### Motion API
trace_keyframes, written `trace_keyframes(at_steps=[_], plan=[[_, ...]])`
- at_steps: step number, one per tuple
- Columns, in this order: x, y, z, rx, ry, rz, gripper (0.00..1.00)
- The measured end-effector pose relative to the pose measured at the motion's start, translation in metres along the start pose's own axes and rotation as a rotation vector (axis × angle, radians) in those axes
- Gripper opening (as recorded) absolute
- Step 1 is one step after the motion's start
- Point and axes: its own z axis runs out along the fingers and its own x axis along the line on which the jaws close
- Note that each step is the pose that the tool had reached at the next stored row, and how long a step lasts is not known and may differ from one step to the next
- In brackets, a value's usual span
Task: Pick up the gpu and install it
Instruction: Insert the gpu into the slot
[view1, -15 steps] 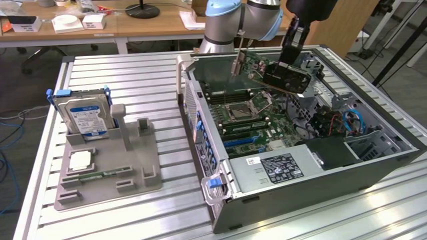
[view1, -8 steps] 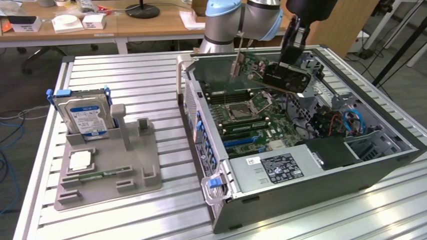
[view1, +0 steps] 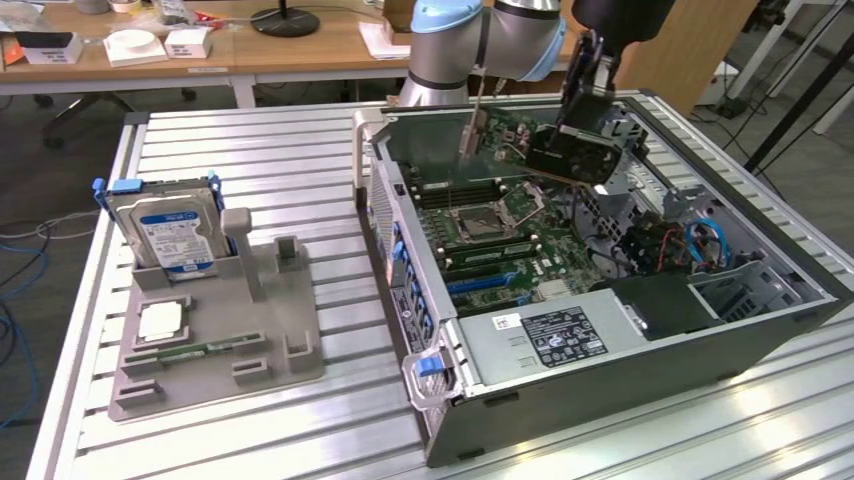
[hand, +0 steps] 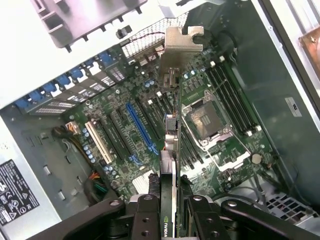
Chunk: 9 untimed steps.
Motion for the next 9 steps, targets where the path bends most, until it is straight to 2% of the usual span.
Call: trace_keyframes(at_steps=[9], plan=[[0.0000,0.0000,0.0000,-0.0017,0.0037,-0.083,0.26]])
